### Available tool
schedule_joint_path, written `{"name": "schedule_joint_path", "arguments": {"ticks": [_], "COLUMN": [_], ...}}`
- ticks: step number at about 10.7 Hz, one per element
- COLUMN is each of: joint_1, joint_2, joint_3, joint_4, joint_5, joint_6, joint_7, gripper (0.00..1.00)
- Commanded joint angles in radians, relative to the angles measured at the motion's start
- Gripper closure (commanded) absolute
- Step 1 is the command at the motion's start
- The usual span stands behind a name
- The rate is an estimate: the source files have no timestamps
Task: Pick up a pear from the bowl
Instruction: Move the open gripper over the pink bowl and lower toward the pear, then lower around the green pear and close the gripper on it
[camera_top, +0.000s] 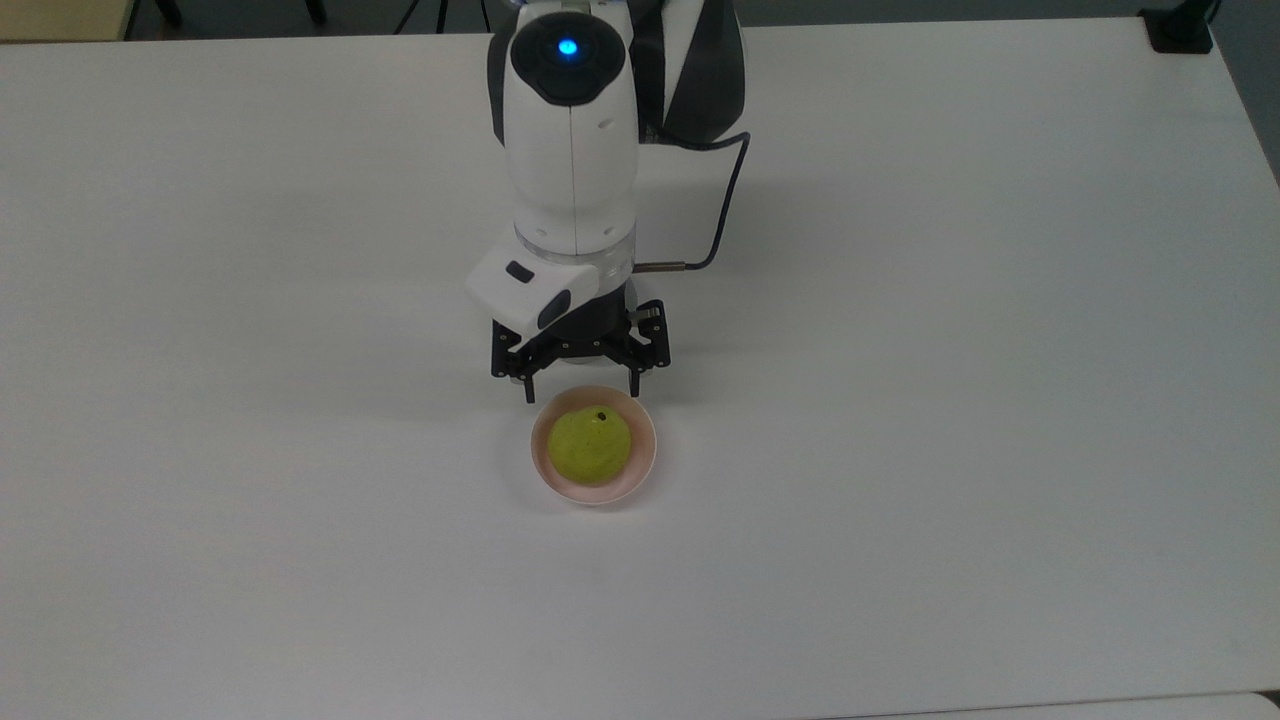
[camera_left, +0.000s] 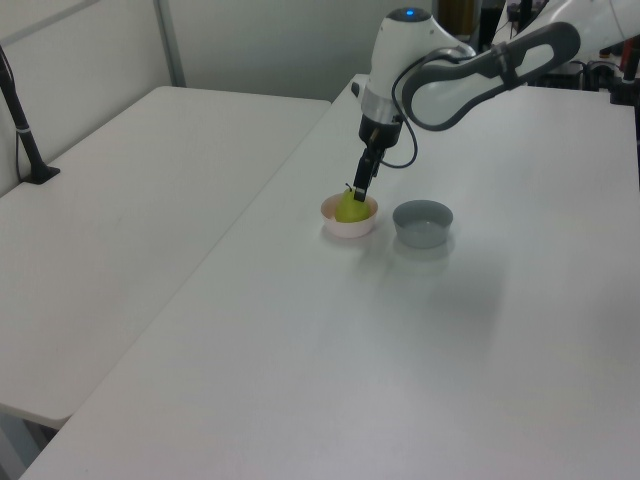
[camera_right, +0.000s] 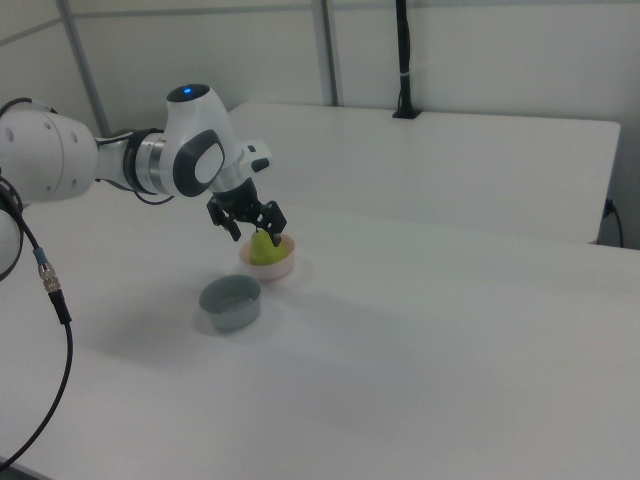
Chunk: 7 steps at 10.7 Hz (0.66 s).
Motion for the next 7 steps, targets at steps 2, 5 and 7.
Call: {"name": "schedule_joint_path", "arguments": {"ticks": [2, 5, 7], "joint_1": [0.012, 0.01, 0.009], "joint_2": [0.052, 0.08, 0.09], "joint_3": [-0.009, -0.011, -0.011], "joint_4": [0.014, 0.014, 0.017], "joint_5": [0.0, 0.003, 0.003], "joint_6": [0.083, 0.13, 0.135], "joint_7": [-0.008, -0.007, -0.007], "gripper": [0.0, 0.0, 0.0]}}
